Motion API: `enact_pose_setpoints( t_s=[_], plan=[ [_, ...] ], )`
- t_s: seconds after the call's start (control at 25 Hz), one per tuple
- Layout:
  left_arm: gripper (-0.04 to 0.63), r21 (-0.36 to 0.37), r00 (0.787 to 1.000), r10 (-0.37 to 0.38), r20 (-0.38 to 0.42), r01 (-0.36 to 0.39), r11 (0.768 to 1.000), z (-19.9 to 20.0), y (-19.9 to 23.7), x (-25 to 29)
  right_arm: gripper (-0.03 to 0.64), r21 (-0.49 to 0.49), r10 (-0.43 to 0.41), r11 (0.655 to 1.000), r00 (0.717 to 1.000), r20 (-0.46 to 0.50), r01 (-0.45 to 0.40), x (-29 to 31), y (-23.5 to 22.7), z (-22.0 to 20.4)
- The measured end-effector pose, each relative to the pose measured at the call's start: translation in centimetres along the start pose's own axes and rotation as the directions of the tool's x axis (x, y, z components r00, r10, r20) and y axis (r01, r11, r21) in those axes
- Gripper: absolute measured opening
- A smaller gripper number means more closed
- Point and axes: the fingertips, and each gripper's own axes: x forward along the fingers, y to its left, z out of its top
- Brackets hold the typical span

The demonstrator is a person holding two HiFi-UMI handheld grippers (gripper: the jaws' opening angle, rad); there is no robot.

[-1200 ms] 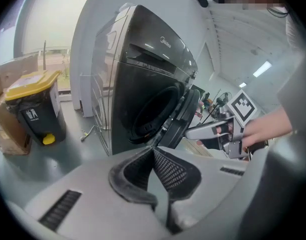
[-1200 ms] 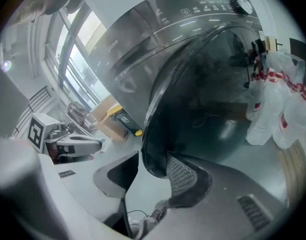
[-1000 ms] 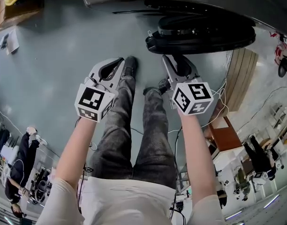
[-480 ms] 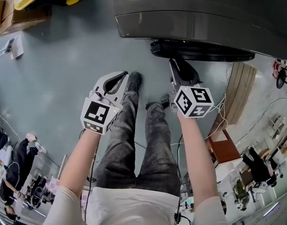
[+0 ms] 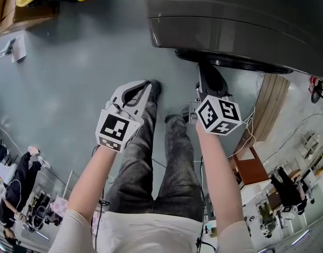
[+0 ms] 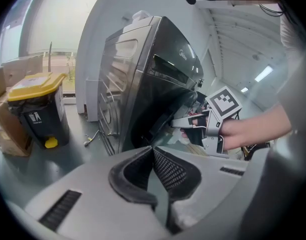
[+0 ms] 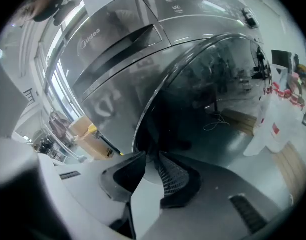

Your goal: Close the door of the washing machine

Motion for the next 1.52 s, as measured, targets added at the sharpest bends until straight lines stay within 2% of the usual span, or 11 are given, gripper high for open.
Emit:
enact_pose_setpoints(
  t_s=[0.12, 0.28, 0.6, 0.84, 1.12, 1.36, 1.52],
  plan=[
    [0.009, 0.003, 1.000, -0.011, -0.013, 0.011, 1.000, -0.5, 0.2, -0.1, 0.098, 0.009, -0.004, 1.000, 1.000, 0.006, 0.004, 0.4, 0.6, 0.5],
    [0.009, 0.009, 0.999, -0.019, -0.027, 0.020, 1.000, -1.7, -1.0, 1.2, 0.098, -0.003, -0.002, 1.000, 1.000, 0.017, 0.002, 0.3, -0.8, -0.3],
    [0.009, 0.028, 0.999, -0.031, -0.033, 0.032, 0.999, -1.4, -1.6, 1.4, 0.098, 0.032, -0.024, 0.999, 0.999, 0.045, 0.023, 1.0, -0.8, 0.5],
    [0.009, 0.049, 0.998, -0.046, -0.039, 0.048, 0.998, -0.5, -3.2, 0.8, 0.098, -0.039, -0.007, 0.999, 1.000, -0.004, 0.006, 0.0, -0.7, -0.4],
    [0.009, 0.115, 0.996, -0.090, -0.026, 0.092, 0.989, 3.7, -6.4, -1.0, 0.089, -0.070, 0.026, 0.997, 0.999, -0.023, -0.027, -5.8, 1.0, 0.6],
    [0.009, 0.116, 0.996, -0.090, -0.006, 0.090, 0.989, 7.8, -10.4, -4.6, 0.067, -0.074, 0.010, 0.997, 0.999, -0.031, -0.012, -13.4, 1.7, 1.6],
    [0.009, 0.120, 0.995, -0.098, -0.002, 0.097, 0.988, 10.7, -13.0, -7.7, 0.063, -0.083, 0.010, 0.996, 1.000, -0.010, -0.011, -18.9, 2.8, 4.5]
  ],
)
